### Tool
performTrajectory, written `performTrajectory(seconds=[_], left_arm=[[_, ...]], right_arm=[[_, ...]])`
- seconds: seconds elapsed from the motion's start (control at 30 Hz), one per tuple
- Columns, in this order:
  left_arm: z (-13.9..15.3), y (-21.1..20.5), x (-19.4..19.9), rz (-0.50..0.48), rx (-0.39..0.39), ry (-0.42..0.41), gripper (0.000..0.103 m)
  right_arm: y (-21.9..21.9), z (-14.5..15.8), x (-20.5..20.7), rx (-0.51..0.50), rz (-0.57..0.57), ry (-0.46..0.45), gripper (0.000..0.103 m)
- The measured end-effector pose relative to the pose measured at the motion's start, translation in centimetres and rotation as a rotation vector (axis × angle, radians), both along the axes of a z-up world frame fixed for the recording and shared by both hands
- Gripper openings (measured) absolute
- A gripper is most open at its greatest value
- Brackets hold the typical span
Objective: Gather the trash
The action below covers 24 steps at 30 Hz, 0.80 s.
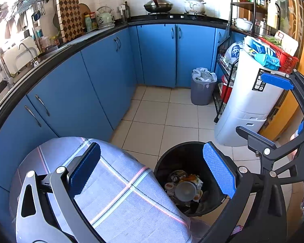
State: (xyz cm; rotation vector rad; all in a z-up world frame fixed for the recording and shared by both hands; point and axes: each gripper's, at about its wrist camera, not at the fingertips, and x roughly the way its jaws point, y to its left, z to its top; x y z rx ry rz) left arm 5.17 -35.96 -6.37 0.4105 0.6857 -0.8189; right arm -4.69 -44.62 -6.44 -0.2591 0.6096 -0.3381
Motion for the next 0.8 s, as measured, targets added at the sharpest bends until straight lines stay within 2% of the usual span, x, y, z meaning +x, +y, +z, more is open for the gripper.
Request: performTrajectory(seconds=[0.8], left_arm=[[-0.13,0.13,0.16,0.002,0.011,0.015,0.1]], right_arm=[[-0.17,-0.12,-0.06,0.003,-0.001,0.003,0.096]])
